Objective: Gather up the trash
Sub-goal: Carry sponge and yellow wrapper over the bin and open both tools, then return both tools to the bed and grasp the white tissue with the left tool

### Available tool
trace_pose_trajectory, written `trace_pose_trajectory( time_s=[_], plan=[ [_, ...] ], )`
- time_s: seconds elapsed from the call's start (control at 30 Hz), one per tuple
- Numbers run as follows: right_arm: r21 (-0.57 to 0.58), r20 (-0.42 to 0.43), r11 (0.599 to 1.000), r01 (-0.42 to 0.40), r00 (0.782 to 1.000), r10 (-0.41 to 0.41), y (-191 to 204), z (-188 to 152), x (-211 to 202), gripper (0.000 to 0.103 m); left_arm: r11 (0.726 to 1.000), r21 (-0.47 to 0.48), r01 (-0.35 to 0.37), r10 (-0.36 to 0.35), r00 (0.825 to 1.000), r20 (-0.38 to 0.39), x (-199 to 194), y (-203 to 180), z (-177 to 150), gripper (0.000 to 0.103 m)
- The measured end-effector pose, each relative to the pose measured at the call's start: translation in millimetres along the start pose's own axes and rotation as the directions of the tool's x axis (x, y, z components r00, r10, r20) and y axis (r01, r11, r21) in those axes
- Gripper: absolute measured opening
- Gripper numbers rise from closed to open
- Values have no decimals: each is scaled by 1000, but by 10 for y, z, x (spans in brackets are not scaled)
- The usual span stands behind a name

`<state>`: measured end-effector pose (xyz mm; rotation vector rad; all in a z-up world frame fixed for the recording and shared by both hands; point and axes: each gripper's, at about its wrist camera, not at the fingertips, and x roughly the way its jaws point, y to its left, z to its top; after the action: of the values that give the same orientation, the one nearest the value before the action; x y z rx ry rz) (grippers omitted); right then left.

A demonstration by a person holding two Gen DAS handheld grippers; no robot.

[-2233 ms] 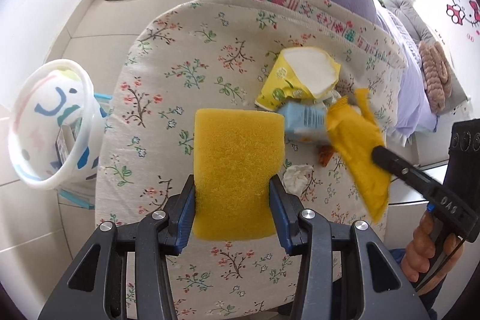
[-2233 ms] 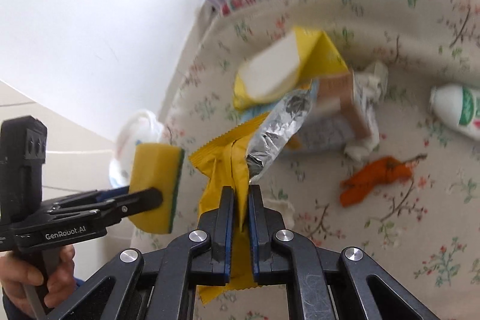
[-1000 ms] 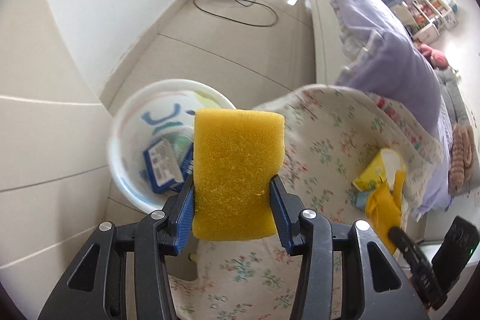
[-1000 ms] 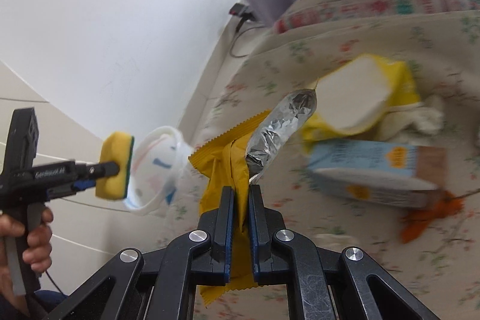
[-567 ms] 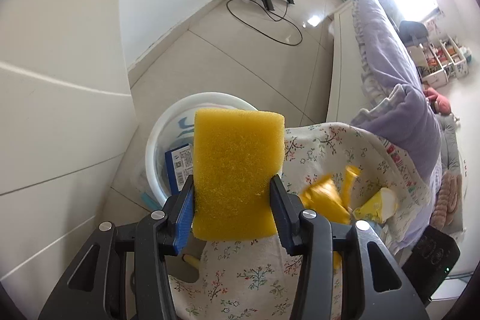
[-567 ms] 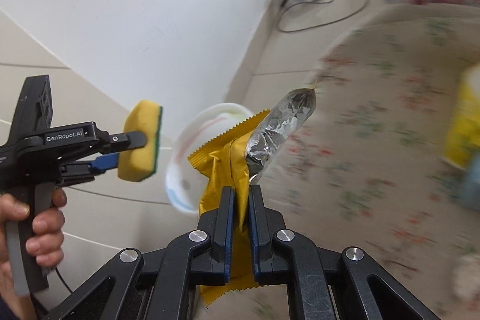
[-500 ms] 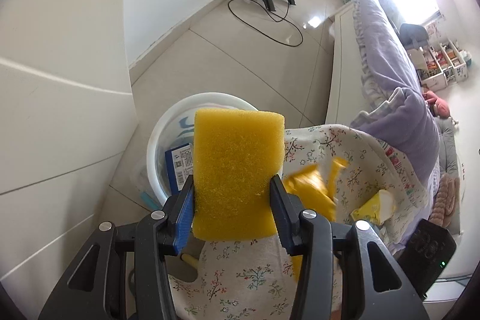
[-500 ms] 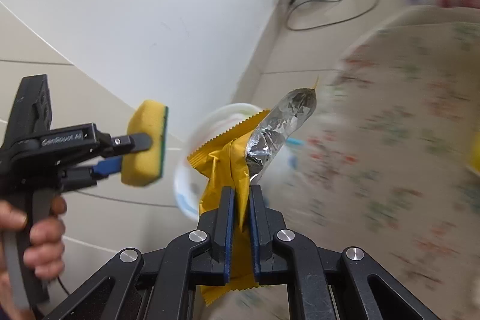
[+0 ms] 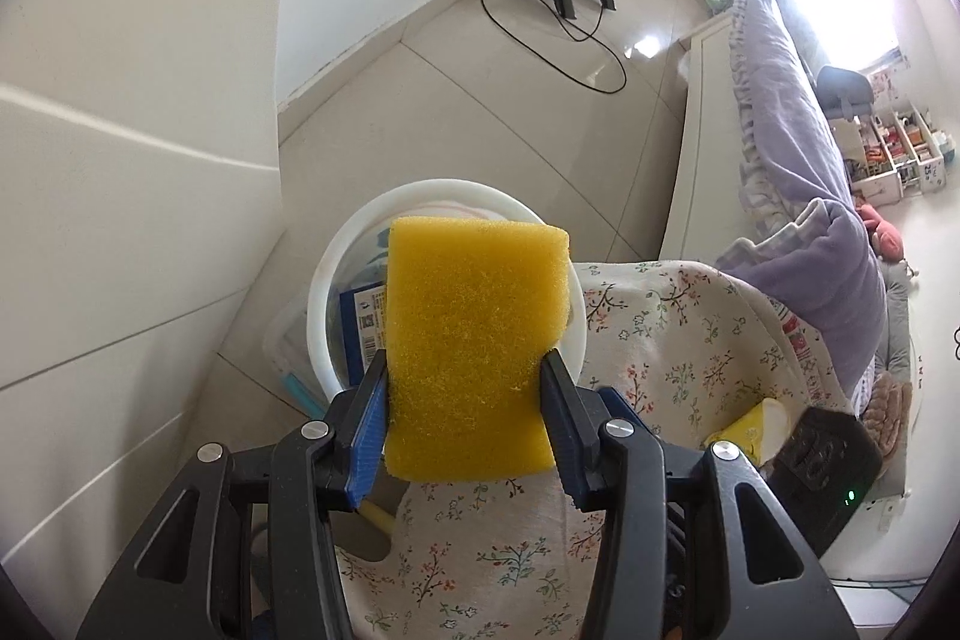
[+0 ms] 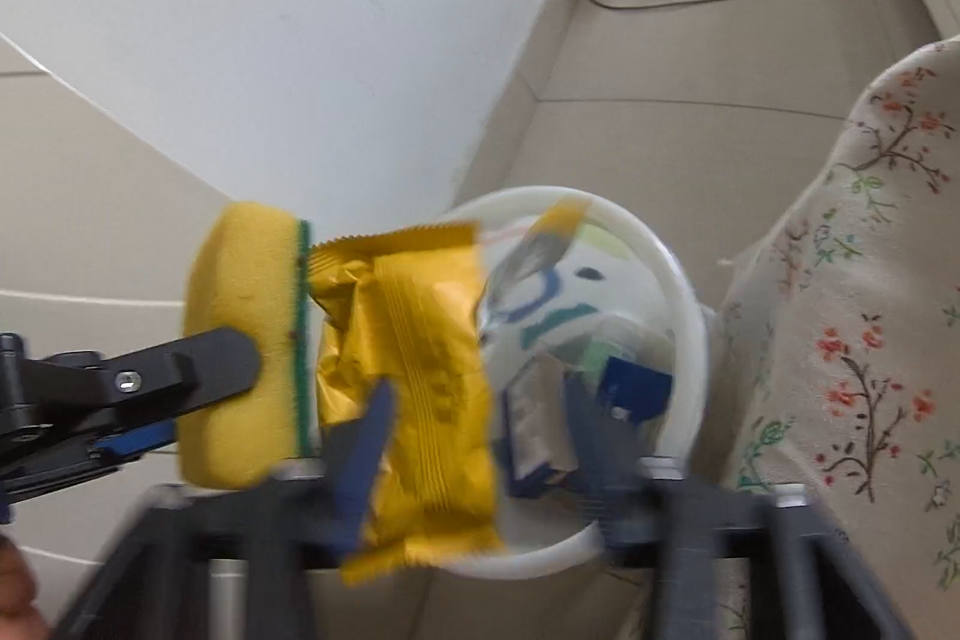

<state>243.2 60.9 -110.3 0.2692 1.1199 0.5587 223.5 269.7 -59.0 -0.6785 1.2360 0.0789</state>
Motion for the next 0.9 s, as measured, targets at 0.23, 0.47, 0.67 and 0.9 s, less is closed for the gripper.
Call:
trace_pose_trajectory(
  time_s=[0.23, 0.47, 0.67, 0.9],
  plan=[
    [18, 23, 1000, 12, 1000, -12, -224, -123, -323, 58, 999, -28, -15, 14, 999, -37, 134, -18, 5, 60],
    [43, 76, 999, 18, 997, -21, -625, -210, -1169, 58, 999, -40, -28, 28, 1000, -6, 125, -122, -29, 66],
    [50, 161, 996, 75, 983, -82, -1050, -291, -2068, 63, 998, 50, -45, 46, 999, -10, 205, -473, -187, 66],
    [207, 279, 963, 174, 933, -229, -1897, -402, -2991, 72, 969, 240, -52, 58, 998, -18, 383, -1204, -578, 66]
  ],
)
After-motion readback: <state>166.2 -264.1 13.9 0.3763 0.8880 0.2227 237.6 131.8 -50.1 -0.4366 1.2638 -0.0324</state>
